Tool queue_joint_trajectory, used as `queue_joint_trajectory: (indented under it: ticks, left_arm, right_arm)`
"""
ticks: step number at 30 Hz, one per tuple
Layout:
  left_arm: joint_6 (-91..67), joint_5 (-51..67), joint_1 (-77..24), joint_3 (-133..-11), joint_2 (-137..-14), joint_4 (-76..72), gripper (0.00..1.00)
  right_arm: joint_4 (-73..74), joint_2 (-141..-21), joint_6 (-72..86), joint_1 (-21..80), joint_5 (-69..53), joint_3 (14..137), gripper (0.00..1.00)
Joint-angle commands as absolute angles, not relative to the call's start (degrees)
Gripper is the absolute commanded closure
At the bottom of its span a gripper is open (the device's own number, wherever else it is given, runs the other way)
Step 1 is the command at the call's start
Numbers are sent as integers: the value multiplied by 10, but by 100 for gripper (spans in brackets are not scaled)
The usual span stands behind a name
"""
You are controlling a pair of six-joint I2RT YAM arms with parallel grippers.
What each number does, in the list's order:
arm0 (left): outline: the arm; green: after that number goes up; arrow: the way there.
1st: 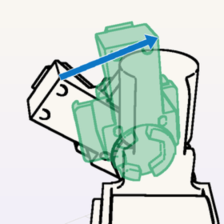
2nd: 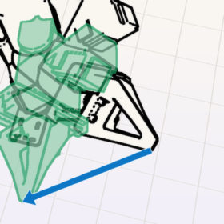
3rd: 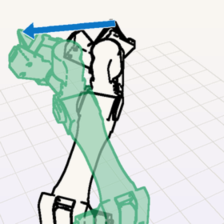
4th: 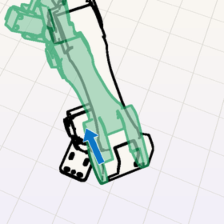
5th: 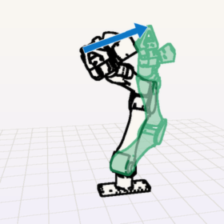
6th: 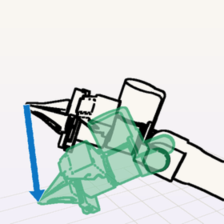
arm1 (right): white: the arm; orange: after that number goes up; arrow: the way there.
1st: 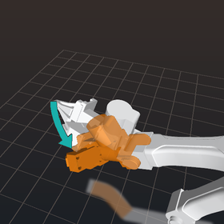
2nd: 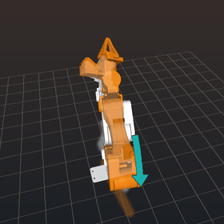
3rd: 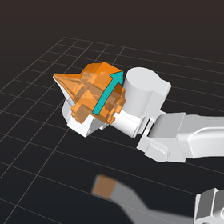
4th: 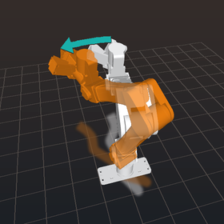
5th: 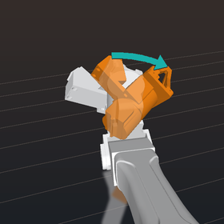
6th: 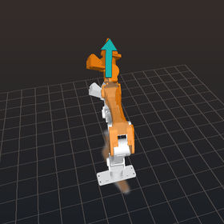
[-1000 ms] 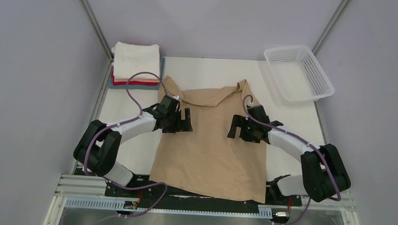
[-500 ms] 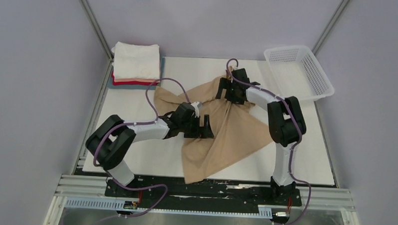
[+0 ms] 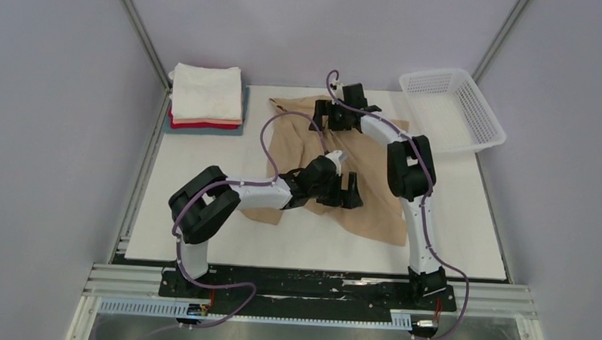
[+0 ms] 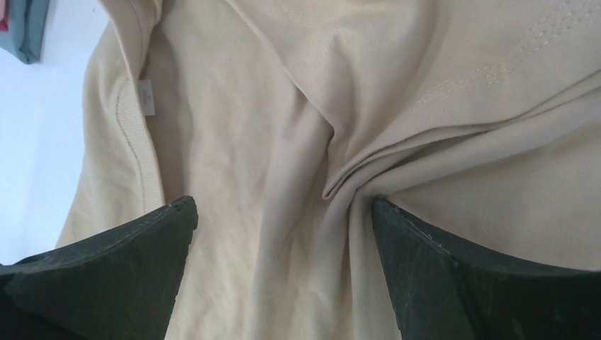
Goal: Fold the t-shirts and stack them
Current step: Flatten out the tshirt
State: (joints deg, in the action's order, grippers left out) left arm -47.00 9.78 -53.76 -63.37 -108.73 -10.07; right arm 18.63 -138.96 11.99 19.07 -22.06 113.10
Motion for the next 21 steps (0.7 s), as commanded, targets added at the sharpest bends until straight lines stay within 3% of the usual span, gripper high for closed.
queue_joint_trajectory:
  ticks: [1, 4, 8, 11, 17, 21]
  left_arm:
    - [-391, 13, -537, -596, -960, -48, 0]
    - [-331, -120, -537, -515, -811, 6, 0]
    - [-366, -294, -505, -475, -674, 192, 0]
    - [-447, -281, -396, -434, -613, 312, 0]
    - [-474, -189, -272, -329, -515, 277, 0]
    - [-481, -128, -199, -280, -516, 216, 1]
  right_arm:
    - [215, -1346, 69, 190, -194, 1149, 0]
    - [223, -1286, 68, 184, -156, 1134, 0]
    - [227, -1196, 72, 179, -78, 1055, 0]
    - [227, -1118, 87, 180, -34, 974, 0]
    - [226, -979, 169, 179, -3, 778, 0]
    - [209, -878, 215, 180, 34, 657, 0]
